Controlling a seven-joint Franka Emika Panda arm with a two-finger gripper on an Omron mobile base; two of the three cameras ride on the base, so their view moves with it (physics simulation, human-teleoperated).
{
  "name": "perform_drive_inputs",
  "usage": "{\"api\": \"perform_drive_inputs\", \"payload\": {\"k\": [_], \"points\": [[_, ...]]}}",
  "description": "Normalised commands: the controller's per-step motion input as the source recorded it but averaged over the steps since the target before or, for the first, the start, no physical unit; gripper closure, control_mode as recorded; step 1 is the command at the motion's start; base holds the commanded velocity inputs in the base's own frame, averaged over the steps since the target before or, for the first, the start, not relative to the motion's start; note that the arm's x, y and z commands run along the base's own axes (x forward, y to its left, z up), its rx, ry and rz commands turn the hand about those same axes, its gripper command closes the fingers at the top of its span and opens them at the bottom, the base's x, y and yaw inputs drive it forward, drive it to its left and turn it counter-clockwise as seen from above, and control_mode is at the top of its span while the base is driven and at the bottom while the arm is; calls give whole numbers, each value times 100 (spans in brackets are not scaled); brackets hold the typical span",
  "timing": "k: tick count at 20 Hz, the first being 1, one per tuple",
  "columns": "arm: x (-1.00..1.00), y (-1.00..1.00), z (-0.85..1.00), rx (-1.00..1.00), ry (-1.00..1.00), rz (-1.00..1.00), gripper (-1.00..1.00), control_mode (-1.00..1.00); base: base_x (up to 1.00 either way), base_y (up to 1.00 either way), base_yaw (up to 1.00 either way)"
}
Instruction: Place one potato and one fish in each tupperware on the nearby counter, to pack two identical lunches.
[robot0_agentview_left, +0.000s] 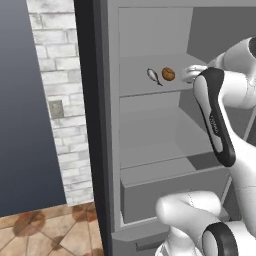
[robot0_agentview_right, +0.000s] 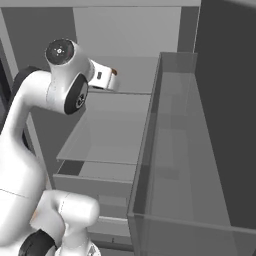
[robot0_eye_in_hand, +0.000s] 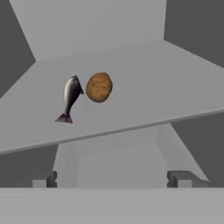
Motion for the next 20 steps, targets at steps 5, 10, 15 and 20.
{"api": "perform_drive_inputs", "payload": {"k": [5, 10, 15, 20], "points": [[54, 2, -44, 0, -6, 5, -100, -100, 0, 0, 0], [55, 11, -6, 0, 0, 4, -100, -100, 0, 0, 0], [59, 6, 13, 0, 0, 0, -100, -100, 0, 0, 0], [58, 2, 2, 0, 1, 0, -100, -100, 0, 0, 0]]}}
